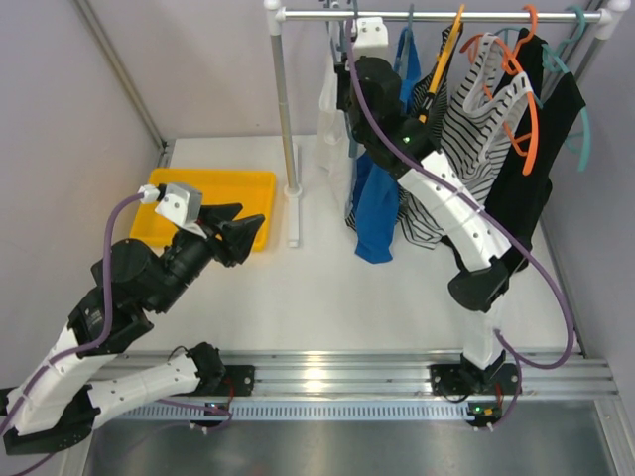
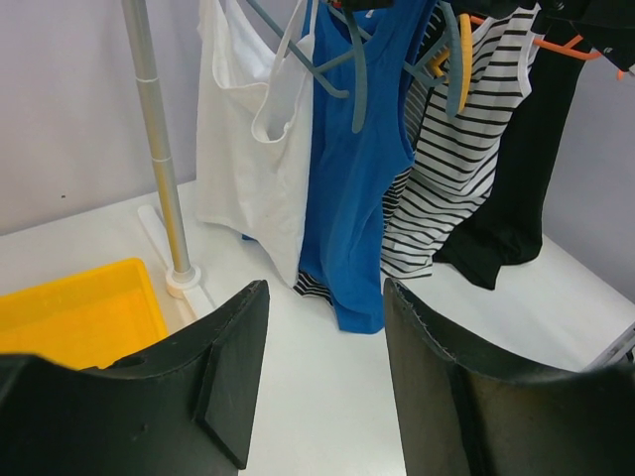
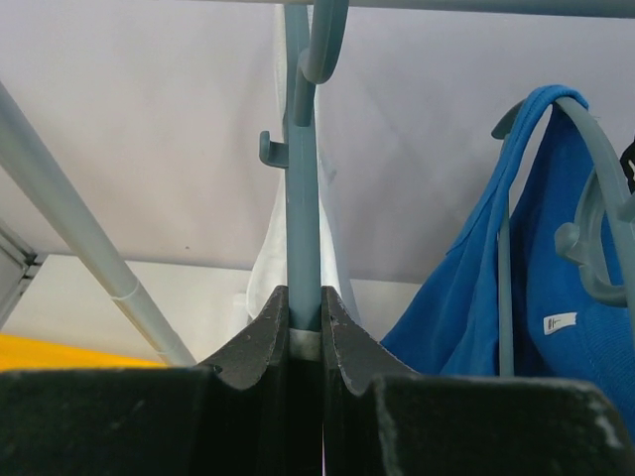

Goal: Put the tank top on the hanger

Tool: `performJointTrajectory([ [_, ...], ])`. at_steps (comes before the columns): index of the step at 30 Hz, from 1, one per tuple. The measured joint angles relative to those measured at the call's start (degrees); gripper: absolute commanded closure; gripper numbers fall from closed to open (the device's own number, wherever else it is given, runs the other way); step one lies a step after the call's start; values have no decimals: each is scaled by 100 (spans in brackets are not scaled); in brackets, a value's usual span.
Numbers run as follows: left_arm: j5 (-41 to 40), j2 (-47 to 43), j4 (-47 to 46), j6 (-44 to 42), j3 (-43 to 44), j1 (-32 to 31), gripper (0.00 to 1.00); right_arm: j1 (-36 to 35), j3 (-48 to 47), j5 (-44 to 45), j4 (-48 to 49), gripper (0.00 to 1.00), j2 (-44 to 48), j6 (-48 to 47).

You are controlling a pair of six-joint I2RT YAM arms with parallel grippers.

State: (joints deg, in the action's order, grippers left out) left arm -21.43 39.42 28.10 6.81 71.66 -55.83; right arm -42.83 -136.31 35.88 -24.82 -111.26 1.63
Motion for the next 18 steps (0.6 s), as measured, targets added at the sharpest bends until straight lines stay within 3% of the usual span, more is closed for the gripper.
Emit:
performJointTrajectory([
  [18, -11, 68, 0, -59, -11, 0, 44, 107, 94, -125, 20, 100, -55, 133],
])
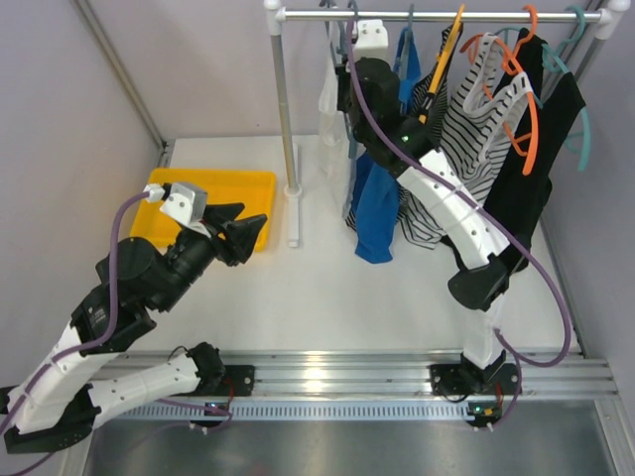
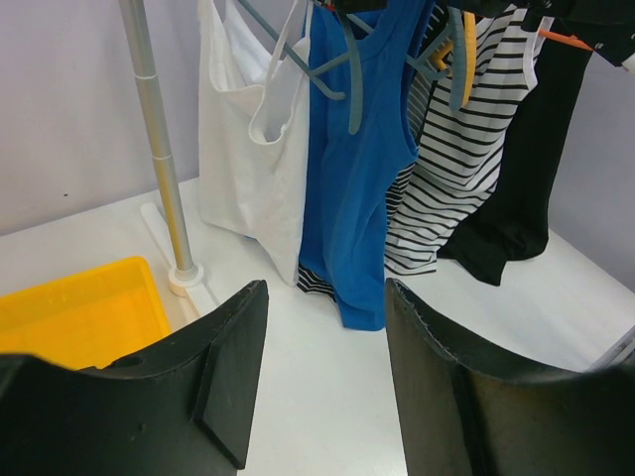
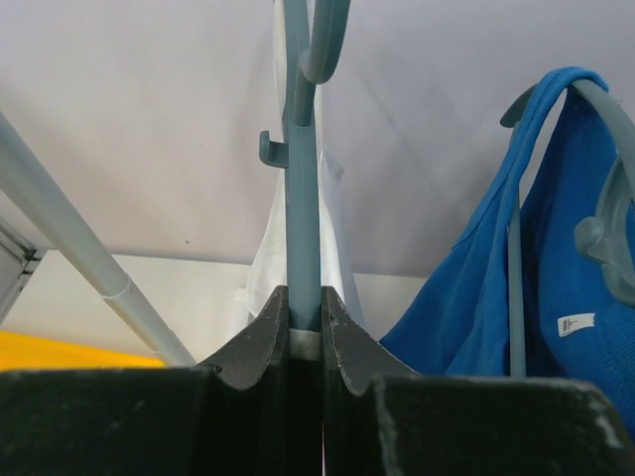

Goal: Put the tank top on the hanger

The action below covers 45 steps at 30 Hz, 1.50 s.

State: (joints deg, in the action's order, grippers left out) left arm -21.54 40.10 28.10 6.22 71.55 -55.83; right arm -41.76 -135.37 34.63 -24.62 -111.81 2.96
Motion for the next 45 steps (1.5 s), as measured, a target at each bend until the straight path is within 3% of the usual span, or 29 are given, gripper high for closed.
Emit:
performJointTrajectory([
  [16, -39, 2, 0, 2, 0, 0, 43, 0, 264, -127, 225, 99, 33, 98],
  [28, -39, 2, 0, 7, -2, 0, 43, -2, 522, -186, 271, 75, 229, 179],
  [45, -39, 2, 0, 107, -2, 0, 43, -74, 831, -192, 343, 59, 713, 273],
])
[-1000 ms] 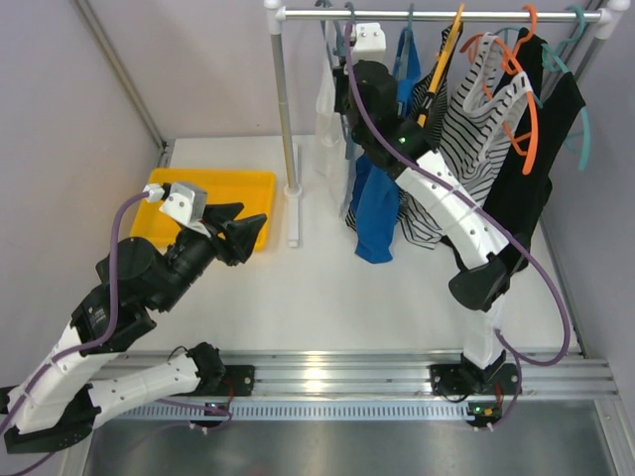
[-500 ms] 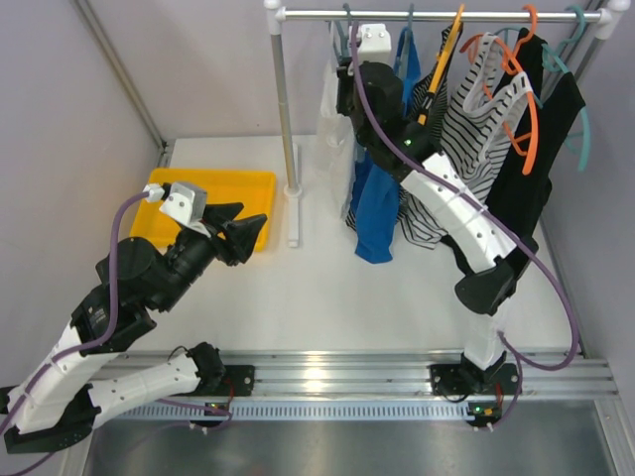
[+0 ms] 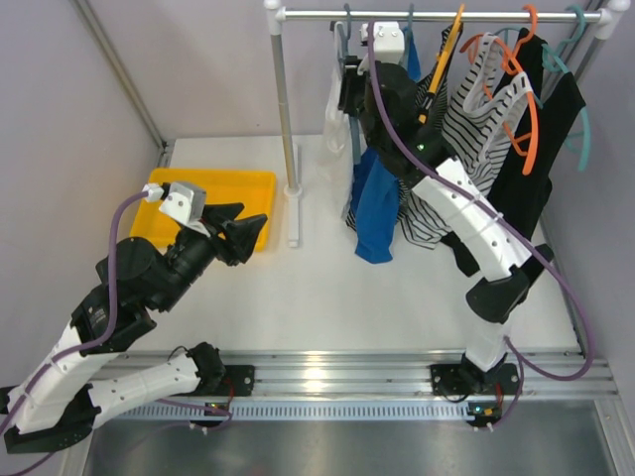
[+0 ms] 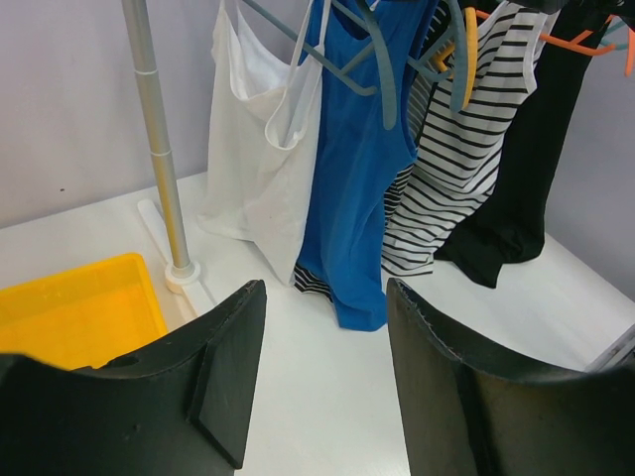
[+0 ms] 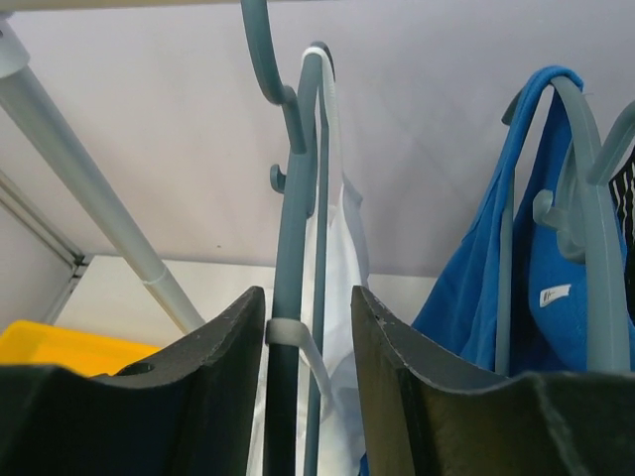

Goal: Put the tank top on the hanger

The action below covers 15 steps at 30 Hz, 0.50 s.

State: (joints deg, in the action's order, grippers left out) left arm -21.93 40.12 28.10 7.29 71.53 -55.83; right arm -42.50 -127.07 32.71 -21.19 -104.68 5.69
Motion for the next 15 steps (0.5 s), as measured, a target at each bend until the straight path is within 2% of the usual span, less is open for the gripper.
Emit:
performJointTrajectory([
  [15, -190, -68, 17, 76, -90, 0, 43, -87, 468, -437, -175, 43, 564, 387],
])
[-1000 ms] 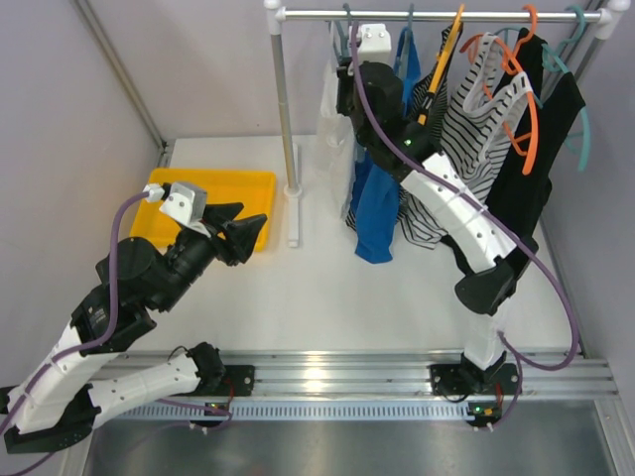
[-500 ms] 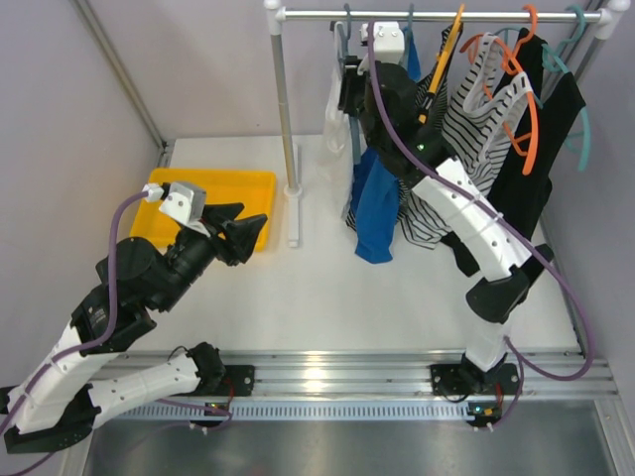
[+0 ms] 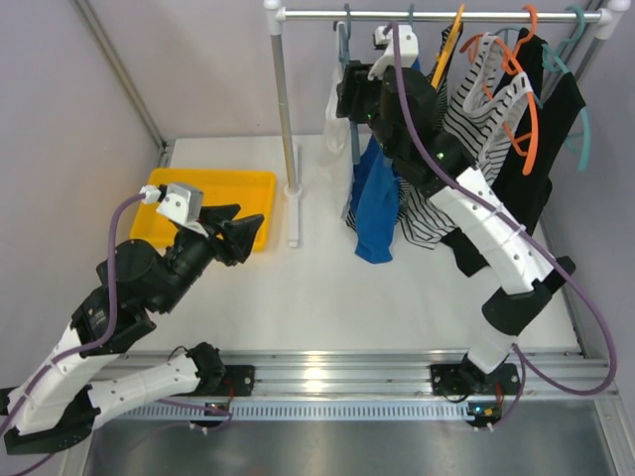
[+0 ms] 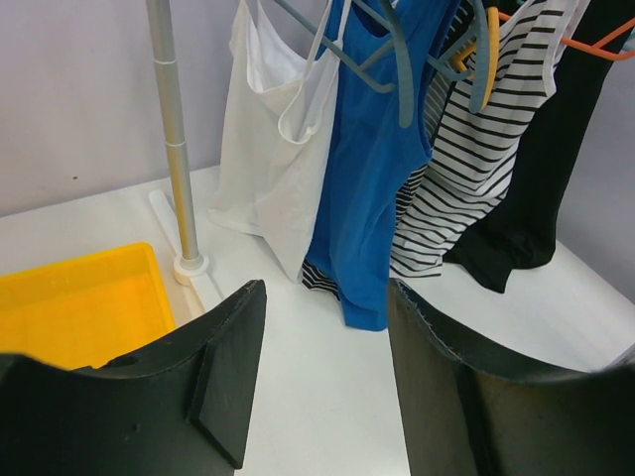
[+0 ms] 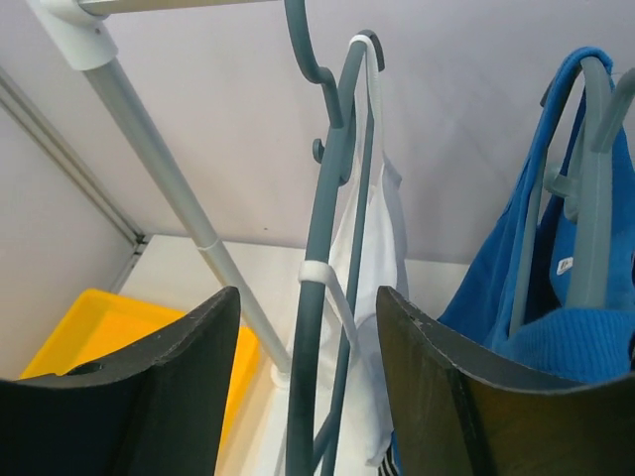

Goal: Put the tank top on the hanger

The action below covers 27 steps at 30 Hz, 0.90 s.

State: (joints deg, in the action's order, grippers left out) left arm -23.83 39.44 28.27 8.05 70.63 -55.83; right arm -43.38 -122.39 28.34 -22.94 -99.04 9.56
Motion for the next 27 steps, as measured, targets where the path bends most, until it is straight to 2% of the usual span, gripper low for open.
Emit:
performJointTrajectory([
  [5, -136, -7, 4, 90, -4, 0, 43, -2, 404, -280, -105, 41, 540, 219],
  [9, -269, 13, 7, 151, -4, 0, 43, -2, 1088, -562, -140, 39, 1261, 365],
  [12, -348, 79, 4, 234, -42, 0, 43, -9, 1899, -763, -136, 36, 2057, 431],
  [18, -485, 256, -26, 505, -428, 0, 43, -28, 3794, -955, -319, 28, 4301, 570],
  [22, -560, 385, -83, 710, -704, 0, 43, -28, 4677, -942, -605, 24, 5567, 743],
  [27, -588, 636, -125, 868, -800, 0, 43, -28, 5731, -931, -1084, 24, 6511, 1176],
])
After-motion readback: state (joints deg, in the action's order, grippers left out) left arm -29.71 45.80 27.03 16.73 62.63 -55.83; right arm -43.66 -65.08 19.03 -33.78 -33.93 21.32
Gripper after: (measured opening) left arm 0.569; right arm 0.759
